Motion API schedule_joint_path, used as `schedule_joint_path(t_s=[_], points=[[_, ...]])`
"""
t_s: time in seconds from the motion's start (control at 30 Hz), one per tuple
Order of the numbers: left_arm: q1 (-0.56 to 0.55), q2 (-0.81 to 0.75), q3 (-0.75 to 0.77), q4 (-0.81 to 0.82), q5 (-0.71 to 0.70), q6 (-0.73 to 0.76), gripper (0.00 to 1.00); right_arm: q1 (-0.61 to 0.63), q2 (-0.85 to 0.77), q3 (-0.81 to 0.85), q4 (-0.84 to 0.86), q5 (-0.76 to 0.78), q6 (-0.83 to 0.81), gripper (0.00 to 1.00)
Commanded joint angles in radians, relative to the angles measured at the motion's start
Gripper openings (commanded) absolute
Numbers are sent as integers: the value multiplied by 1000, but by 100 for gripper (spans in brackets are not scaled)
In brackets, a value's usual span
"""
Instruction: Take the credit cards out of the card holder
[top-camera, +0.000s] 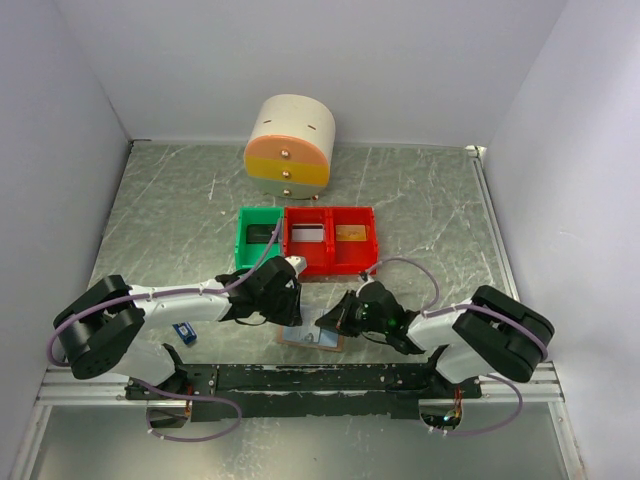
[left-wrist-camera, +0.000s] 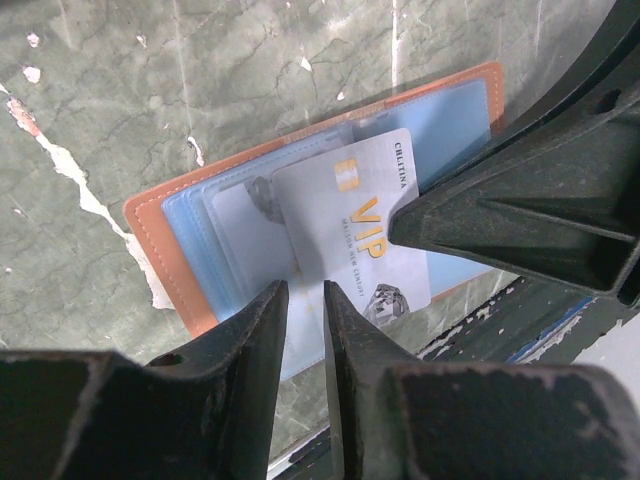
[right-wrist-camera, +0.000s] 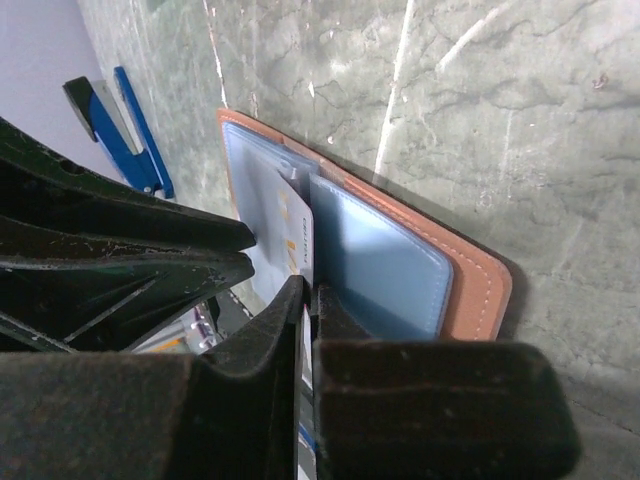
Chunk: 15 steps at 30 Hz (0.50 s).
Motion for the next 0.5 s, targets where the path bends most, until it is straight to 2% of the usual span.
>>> schedule_joint_path(t_s=[0.0, 0.23, 0.4, 0.47], points=[[-7, 25, -10, -45, 2, 22, 33, -7, -11, -35, 22, 15, 6, 0], [-7, 25, -11, -36, 5, 23, 33, -12, -97, -64, -62, 35, -9, 0], [-7, 31, -13, -19, 13, 26, 31, -11, -74, -65, 1, 23, 5, 12], [-7, 34, -14, -19, 15, 28, 31, -11, -52, -65, 48, 18, 12, 14]])
